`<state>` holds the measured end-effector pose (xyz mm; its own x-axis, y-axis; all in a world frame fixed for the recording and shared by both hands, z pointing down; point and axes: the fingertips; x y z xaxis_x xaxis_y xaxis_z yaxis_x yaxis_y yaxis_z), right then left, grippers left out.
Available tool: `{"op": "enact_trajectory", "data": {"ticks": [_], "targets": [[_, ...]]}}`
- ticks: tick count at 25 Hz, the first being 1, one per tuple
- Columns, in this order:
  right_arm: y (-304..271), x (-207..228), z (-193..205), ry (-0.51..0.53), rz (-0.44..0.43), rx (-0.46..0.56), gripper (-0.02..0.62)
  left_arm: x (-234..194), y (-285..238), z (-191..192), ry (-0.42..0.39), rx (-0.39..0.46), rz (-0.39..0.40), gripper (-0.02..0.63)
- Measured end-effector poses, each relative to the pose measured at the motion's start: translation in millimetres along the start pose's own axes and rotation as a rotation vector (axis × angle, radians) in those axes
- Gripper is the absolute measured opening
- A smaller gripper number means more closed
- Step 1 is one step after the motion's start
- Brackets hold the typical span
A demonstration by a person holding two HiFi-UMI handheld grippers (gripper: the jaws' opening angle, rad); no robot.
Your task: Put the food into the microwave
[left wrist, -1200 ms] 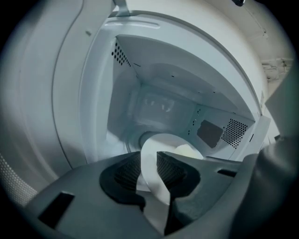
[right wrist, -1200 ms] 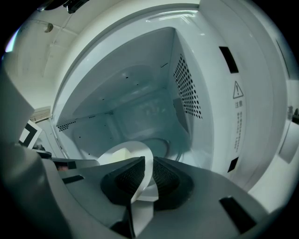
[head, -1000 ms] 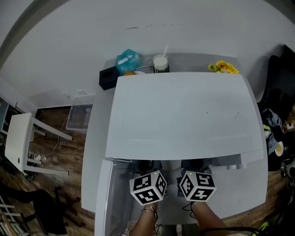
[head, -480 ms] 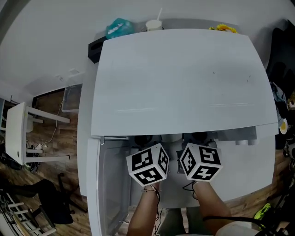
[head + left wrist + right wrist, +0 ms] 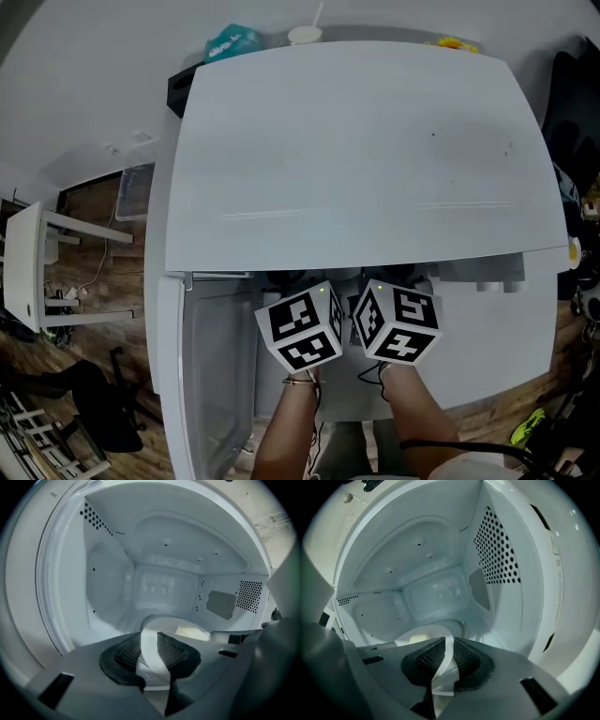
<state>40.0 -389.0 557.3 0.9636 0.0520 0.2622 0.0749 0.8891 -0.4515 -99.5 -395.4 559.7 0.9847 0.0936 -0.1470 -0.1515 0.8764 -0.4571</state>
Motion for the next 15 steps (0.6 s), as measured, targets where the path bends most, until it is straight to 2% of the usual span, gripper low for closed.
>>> {"op": "enact_trajectory", "data": {"ticks": [7, 15], "targets": [[-1.5, 0.4, 0.3, 0.017, 0.024, -0.009, 0.066, 0.0, -2.5, 1.4, -0.039, -0.014, -0.041, 0.107], [0.2, 3.9, -1.6, -0.015, 0.020, 0.002, 0.064, -3.4, -0.1, -0.9, 0.036, 0.012, -0.027, 0.107]]}}
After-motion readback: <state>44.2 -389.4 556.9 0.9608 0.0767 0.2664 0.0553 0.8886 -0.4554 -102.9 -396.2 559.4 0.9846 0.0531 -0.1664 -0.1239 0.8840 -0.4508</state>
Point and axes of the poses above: the fingertips, and each gripper's own axes: y backward along the fingers, x to its right, z out of its underside, and after that the axes turned 3 degrees about z, right-handed
